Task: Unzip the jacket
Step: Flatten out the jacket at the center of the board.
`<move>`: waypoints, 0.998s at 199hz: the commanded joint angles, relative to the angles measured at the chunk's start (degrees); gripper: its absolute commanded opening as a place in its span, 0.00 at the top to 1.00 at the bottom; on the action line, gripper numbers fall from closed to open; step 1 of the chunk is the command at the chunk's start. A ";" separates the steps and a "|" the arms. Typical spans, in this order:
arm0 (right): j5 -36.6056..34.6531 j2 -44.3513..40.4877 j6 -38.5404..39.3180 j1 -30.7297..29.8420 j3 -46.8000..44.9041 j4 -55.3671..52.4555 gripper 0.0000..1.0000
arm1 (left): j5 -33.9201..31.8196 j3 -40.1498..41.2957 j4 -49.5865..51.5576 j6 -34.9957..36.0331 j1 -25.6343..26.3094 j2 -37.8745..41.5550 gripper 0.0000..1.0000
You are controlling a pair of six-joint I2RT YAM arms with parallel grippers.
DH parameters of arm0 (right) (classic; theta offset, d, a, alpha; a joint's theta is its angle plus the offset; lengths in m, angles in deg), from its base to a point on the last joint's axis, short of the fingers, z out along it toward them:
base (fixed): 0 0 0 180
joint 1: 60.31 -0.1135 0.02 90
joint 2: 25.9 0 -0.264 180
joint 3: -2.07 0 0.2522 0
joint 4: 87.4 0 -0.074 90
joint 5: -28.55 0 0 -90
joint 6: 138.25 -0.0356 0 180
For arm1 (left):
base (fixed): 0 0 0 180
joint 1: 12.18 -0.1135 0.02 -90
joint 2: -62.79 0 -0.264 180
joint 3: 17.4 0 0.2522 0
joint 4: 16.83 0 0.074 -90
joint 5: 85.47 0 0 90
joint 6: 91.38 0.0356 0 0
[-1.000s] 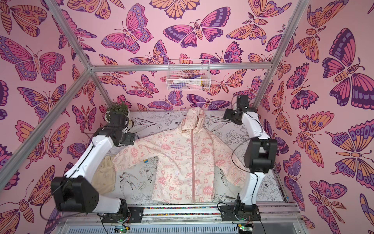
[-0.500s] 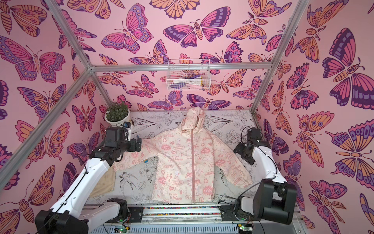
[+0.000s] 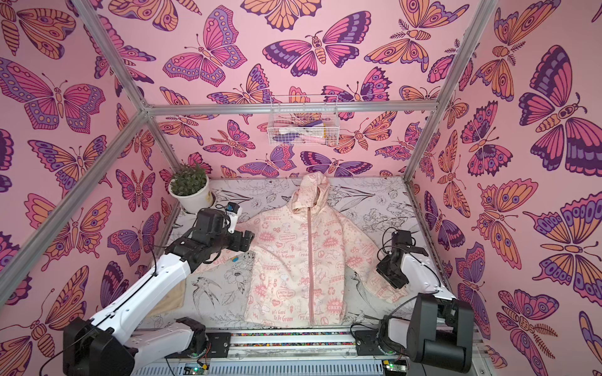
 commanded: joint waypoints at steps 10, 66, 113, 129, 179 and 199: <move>-0.69 4.67 0.49 0.30 -0.09 9.68 0.87 | 2.06 2.78 -1.93 -4.13 1.17 -0.12 0.10; -1.69 17.77 8.11 6.08 10.87 17.35 1.00 | 1.36 4.91 -1.22 -5.32 1.99 1.84 0.12; 9.03 20.85 9.15 14.78 16.58 14.87 0.59 | 0.31 5.41 -0.19 -5.96 2.08 2.26 0.12; 8.54 18.05 8.98 13.98 17.21 8.09 0.38 | 0.29 5.04 -0.28 -6.21 2.12 1.31 0.12; 11.04 0.51 8.37 12.94 9.33 -8.75 0.19 | 1.22 3.71 -2.00 -4.95 2.43 -1.86 0.10; 9.20 -3.61 6.06 12.26 5.62 -12.15 0.19 | 2.58 4.13 -3.34 -4.39 2.43 -2.50 0.09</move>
